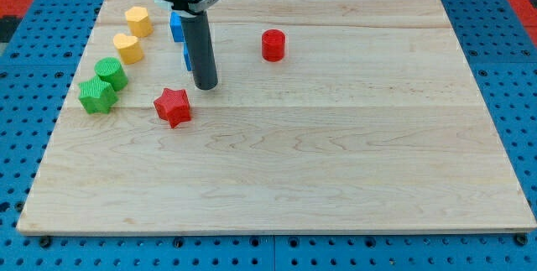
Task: Move the blue cube diagonally in between the yellow hexagon and blue triangle
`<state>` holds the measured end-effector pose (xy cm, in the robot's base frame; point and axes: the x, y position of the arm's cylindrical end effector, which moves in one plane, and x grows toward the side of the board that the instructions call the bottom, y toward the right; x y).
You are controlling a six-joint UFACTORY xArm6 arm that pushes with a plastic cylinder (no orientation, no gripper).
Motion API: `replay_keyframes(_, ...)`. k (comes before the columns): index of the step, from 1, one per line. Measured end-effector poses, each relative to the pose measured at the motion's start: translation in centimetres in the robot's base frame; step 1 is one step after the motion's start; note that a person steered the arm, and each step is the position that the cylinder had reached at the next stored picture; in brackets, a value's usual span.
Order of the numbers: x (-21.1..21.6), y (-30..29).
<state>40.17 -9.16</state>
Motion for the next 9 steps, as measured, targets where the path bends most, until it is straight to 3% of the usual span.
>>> replay_keyframes(4, 0.5, 0.7)
replay_keyframes(5, -0.5, 11.4)
replay_keyframes(6, -10.3, 14.2)
replay_keyframes(7, -14.5, 7.1)
replay_keyframes(8, -14.4, -1.4)
replay_keyframes(9, -14.4, -6.1)
